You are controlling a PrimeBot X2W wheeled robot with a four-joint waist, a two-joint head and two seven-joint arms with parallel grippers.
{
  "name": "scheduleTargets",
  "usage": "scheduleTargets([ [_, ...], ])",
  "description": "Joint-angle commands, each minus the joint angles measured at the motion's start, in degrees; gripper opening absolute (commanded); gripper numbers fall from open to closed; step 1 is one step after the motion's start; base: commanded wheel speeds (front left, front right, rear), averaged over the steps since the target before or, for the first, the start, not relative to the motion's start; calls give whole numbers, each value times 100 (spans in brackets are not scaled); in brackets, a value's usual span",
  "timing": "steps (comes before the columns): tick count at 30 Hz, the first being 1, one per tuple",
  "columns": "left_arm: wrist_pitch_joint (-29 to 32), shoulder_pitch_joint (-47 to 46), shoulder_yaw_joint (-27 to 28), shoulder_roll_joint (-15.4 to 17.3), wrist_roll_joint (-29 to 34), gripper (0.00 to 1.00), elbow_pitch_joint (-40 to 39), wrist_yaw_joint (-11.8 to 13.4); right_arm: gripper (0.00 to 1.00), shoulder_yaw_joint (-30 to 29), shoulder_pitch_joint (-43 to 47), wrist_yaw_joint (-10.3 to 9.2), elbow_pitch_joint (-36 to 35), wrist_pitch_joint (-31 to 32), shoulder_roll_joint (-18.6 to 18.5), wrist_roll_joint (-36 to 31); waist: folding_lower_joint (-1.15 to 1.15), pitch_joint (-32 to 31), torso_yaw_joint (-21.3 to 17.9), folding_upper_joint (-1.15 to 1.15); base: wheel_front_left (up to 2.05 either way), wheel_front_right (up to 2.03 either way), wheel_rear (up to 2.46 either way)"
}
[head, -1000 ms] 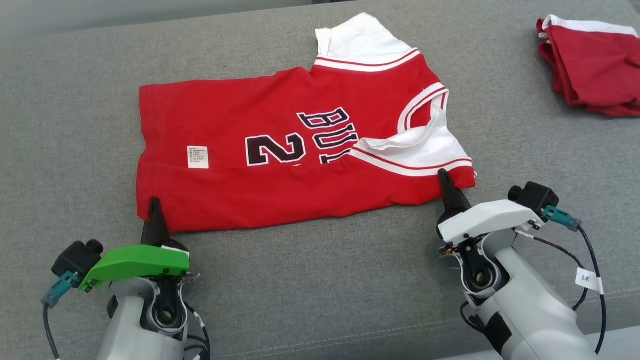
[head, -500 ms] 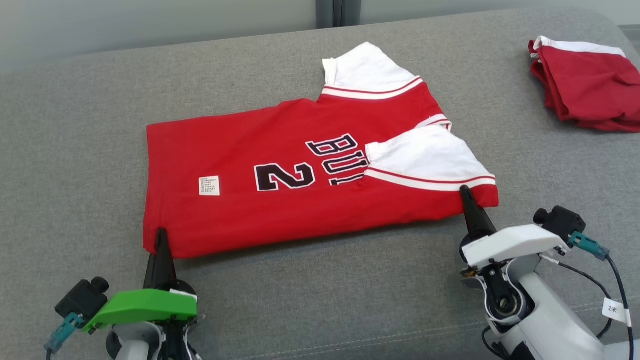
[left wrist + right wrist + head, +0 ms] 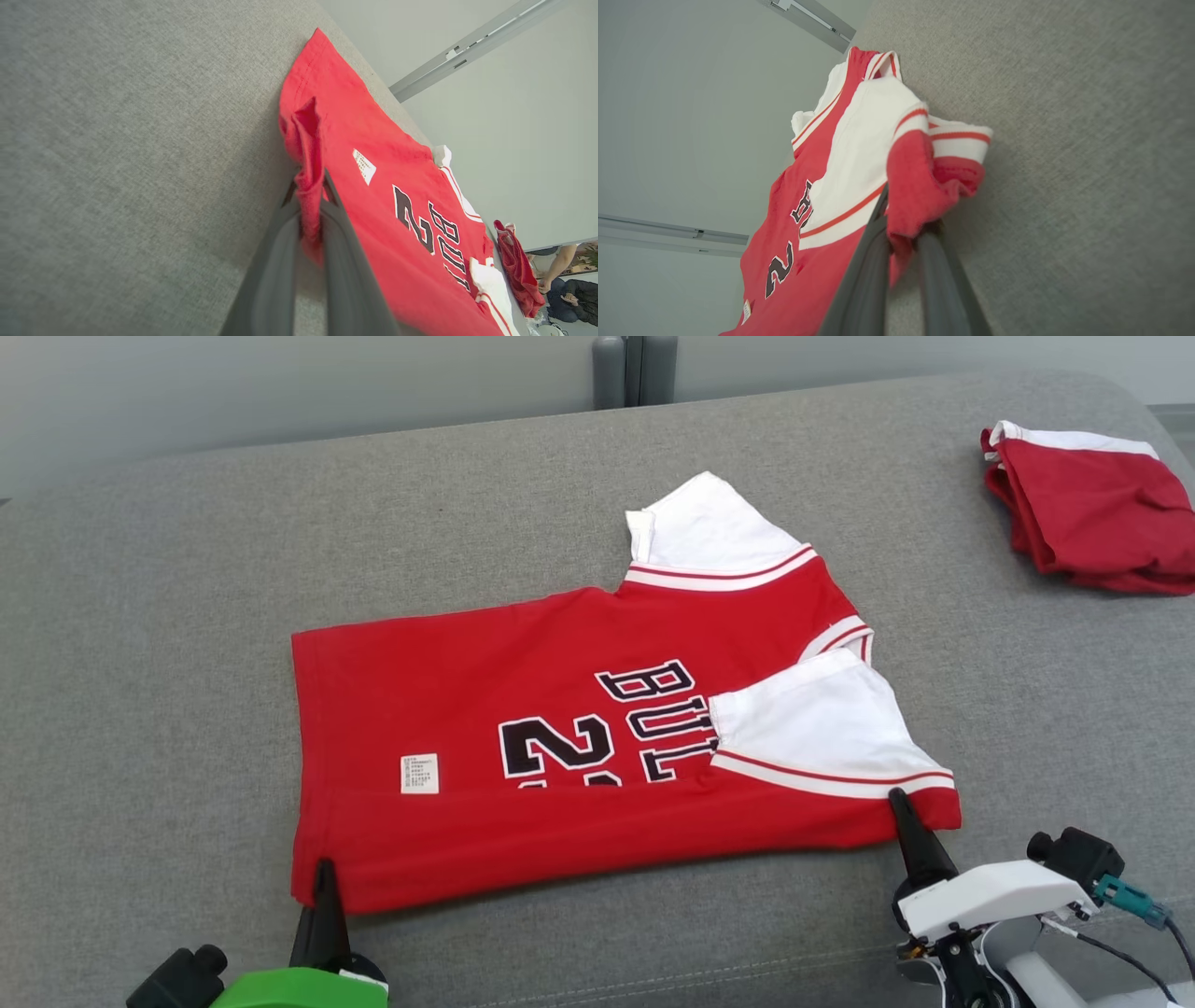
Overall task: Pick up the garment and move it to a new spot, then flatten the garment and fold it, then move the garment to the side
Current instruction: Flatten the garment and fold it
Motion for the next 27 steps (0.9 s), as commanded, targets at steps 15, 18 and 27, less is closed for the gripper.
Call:
scheduleTargets([
  [15, -63, -190, -51, 72, -31, 100, 674, 196, 100, -222, 20, 0, 377, -9, 113, -397, 0, -80, 21, 0, 0, 0, 0],
  [18, -108, -182, 0, 192, 161, 100, 636, 229, 100, -339, 123, 0, 340, -42, 33, -441, 0, -81, 8, 0, 0, 0, 0],
  [27, -84, -545, -93, 723, 988, 100, 244, 435, 100, -813, 204, 0, 103, -17, -528, -944, 0, -20, -73, 0, 0, 0, 0],
])
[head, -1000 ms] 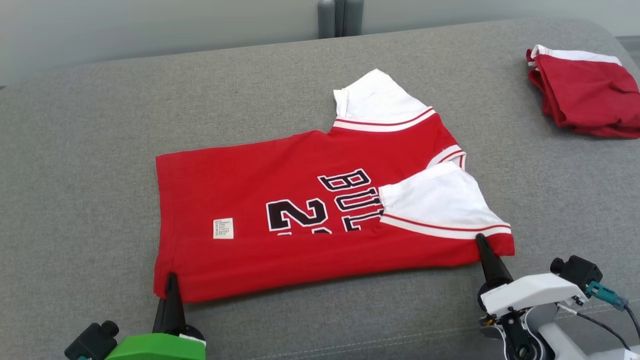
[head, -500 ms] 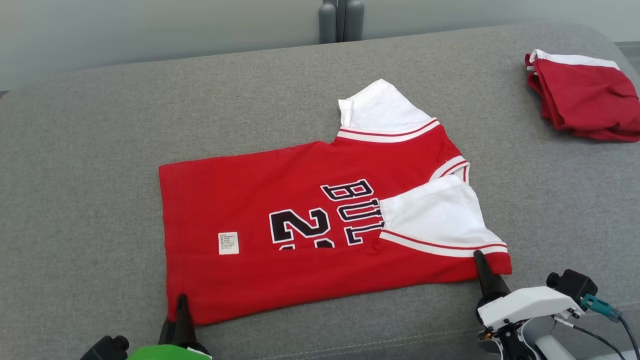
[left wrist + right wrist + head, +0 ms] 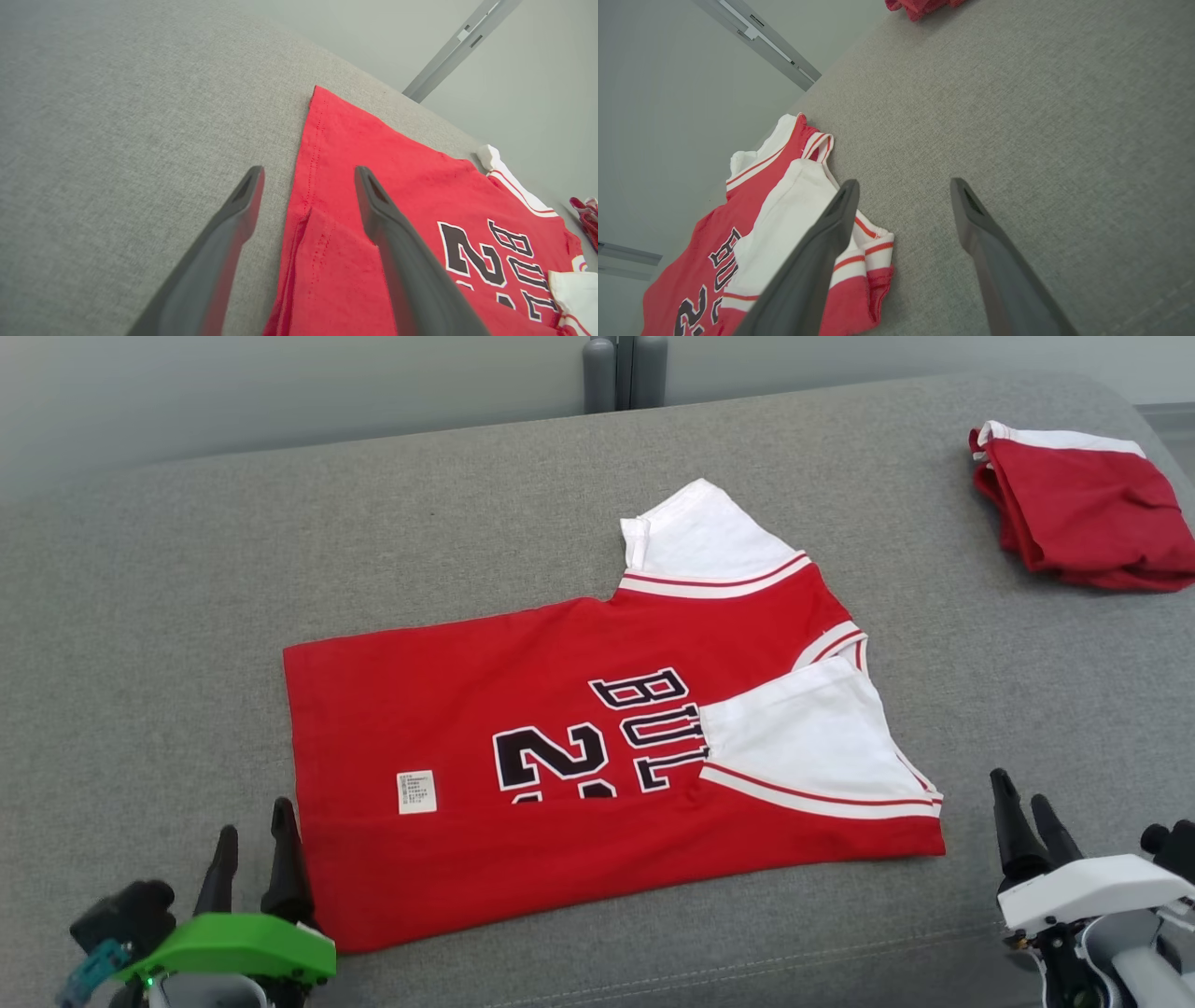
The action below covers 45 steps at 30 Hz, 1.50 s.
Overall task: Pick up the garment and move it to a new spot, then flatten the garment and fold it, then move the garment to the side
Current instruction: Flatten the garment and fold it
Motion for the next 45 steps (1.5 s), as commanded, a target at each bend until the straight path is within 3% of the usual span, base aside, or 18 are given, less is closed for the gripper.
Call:
scheduleTargets([
  [1, 44, -156, -23, 92, 112, 100, -45, 38, 100, -38, -36, 1, -57, 26, -65, -107, 0, 31, -24, 0, 0, 0, 0],
  [8, 664, -997, -405, 587, 635, 100, -53, 127, 100, -245, -438, 1, -610, 395, -212, -673, 0, 275, -71, 0, 0, 0, 0],
  [20, 1508, -2656, -947, 1004, 1248, 100, 1105, 87, 100, -172, -876, 1, -1740, 1029, -73, -1084, 0, 995, -187, 0, 0, 0, 0],
  [31, 1606, -3557, -1108, 1018, 1439, 100, 2243, 50, 100, -29, -900, 1, -2445, 1284, -155, -1128, 0, 1327, -269, 0, 0, 0, 0],
  [42, 1478, -3950, -1389, 939, 1549, 100, 2890, -257, 100, -23, -959, 1, -2733, 1469, -167, -1185, 0, 1373, -246, 0, 0, 0, 0],
  [44, 1392, -3998, -1432, 903, 1568, 76, 2958, -316, 100, -30, -998, 1, -2750, 1498, -175, -1214, 0, 1371, -236, 0, 0, 0, 0],
  [45, 1352, -4023, -1462, 887, 1579, 56, 2988, -362, 100, -26, -1020, 1, -2752, 1522, -179, -1229, 0, 1370, -229, 0, 0, 0, 0],
])
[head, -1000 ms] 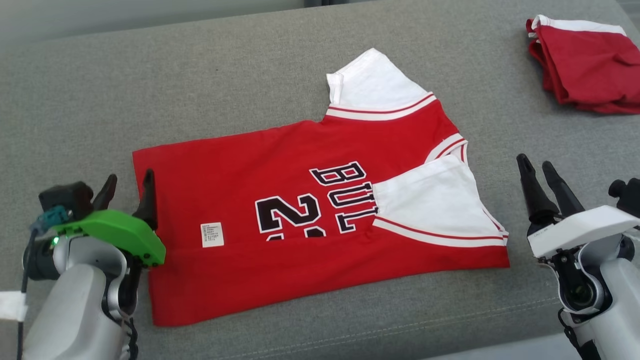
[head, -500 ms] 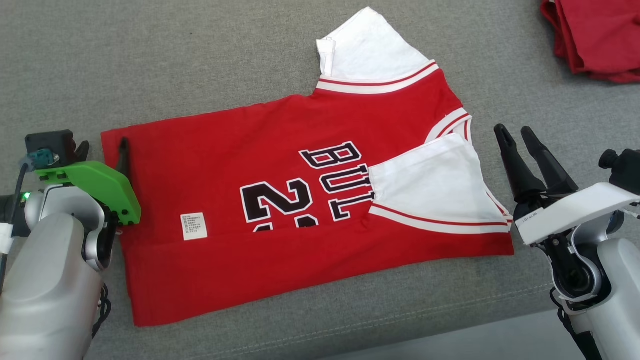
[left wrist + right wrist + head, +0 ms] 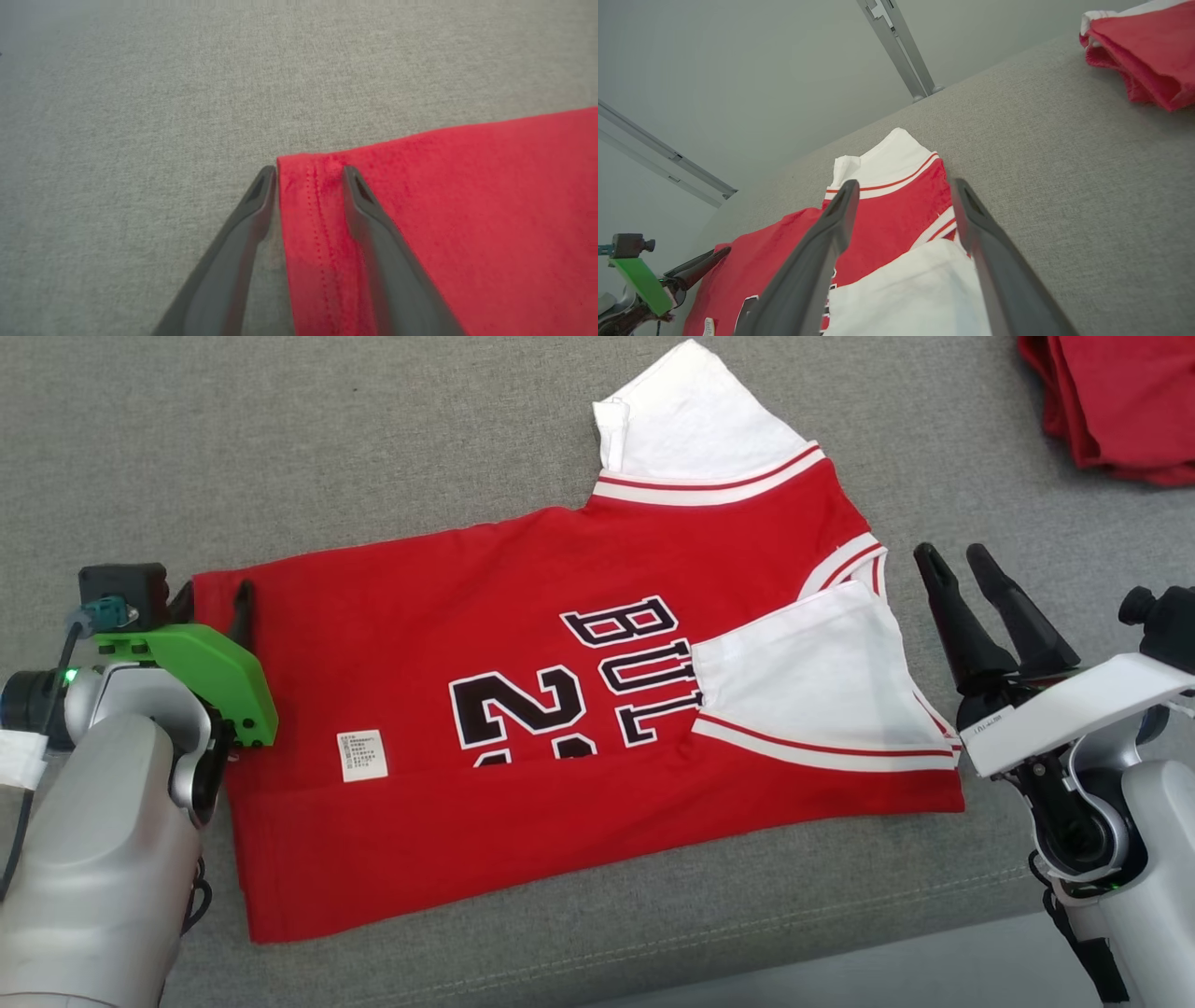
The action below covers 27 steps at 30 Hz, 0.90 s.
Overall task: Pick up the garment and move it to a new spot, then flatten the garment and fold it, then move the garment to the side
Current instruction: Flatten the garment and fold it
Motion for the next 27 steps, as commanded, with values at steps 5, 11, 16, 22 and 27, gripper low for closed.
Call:
scheduleTargets([
  [5, -284, -179, -129, -117, 84, 4, 176, -127, 100, 75, -304, 1, 23, 135, -52, -128, 0, 1, 53, 0, 0, 0, 0],
  [11, -659, -316, -160, -241, 47, 0, 270, -198, 100, 158, -921, 1, 353, 354, -127, -499, 0, 22, 188, 0, 0, 0, 0],
  [16, -932, -418, -316, -426, 90, 0, 200, -293, 100, 333, -2146, 1, 1250, 828, -20, -1110, 0, 112, 500, 0, 0, 0, 0],
  [22, -1118, -524, -481, -697, 146, 0, -17, -330, 100, 495, -3447, 0, 2619, 1580, -58, -1641, 0, 308, 952, 0, 0, 0, 0],
  [27, -1218, -619, -619, -932, 196, 0, -219, -346, 100, 517, -4211, 0, 3649, 1798, -127, -2024, 0, 502, 1323, 0, 0, 0, 0],
])
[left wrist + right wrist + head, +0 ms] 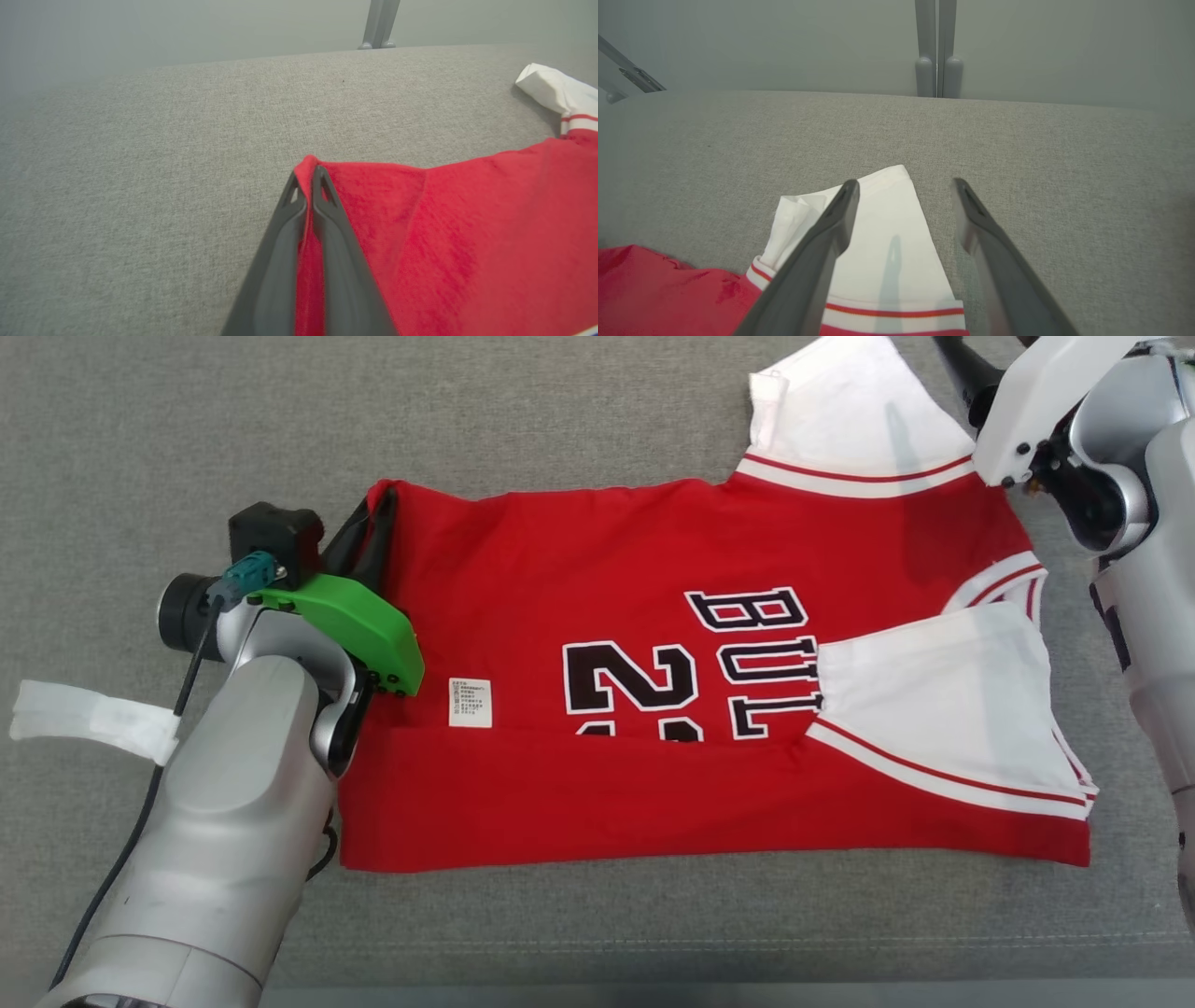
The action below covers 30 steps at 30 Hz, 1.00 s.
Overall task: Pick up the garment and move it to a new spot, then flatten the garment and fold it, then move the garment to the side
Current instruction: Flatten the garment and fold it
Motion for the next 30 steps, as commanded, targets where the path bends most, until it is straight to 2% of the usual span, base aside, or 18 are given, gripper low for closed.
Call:
scheduleTargets([
  [1, -47, -151, -31, -58, 53, 0, -73, -13, 100, -11, -250, -1, 301, 26, -48, -146, -1, 271, 377, 0, 0, 0, 0],
  [13, -163, -311, -217, -322, 79, 0, -363, -39, 100, 9, -1184, -1, 1805, 121, -13, -388, -1, 651, 790, 0, 0, 0, 0],
  [25, -198, -365, -273, -356, 15, 0, -393, -40, 100, 266, -1525, -1, 2516, -47, -27, -417, -1, 739, 848, 0, 0, 0, 0],
  [26, -201, -370, -271, -349, 2, 0, -390, -41, 92, 302, -1529, -1, 2554, -60, -25, -423, -1, 745, 850, 0, 0, 0, 0],
  [28, -206, -378, -268, -343, -10, 0, -381, -43, 38, 385, -1531, -1, 2615, -91, -24, -435, -1, 756, 856, 0, 0, 0, 0],
  [30, -210, -378, -258, -337, -30, 0, -364, -45, 9, 472, -1534, -1, 2661, -137, -8, -427, -1, 759, 857, 0, 0, 0, 0],
])
